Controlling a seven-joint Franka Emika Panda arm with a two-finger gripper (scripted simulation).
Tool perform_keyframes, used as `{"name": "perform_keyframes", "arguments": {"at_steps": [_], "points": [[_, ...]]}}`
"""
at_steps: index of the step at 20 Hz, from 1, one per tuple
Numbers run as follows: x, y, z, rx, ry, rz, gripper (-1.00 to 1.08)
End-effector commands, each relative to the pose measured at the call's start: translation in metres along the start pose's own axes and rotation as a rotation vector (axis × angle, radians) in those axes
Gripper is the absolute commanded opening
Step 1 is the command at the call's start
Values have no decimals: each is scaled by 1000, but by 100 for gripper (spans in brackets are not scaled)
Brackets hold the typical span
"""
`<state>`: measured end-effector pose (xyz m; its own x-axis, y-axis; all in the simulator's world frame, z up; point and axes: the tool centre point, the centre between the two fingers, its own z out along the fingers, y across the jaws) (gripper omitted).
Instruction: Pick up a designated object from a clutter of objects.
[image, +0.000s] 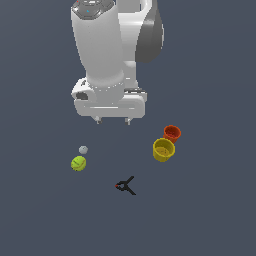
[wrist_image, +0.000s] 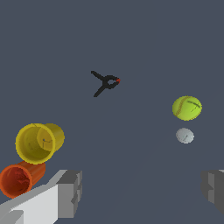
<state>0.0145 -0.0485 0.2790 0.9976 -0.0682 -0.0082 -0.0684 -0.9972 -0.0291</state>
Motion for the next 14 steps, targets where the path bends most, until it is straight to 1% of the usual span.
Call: {"name": "perform_keyframes", "arguments": {"at_steps": [1, 6, 10, 14], "points": [[8, 12, 12, 2, 1, 24, 100], [28, 47, 47, 3, 4, 88, 100], [43, 83, 82, 0, 7, 149, 100], [52, 118, 117, -6, 9, 204, 100]]}}
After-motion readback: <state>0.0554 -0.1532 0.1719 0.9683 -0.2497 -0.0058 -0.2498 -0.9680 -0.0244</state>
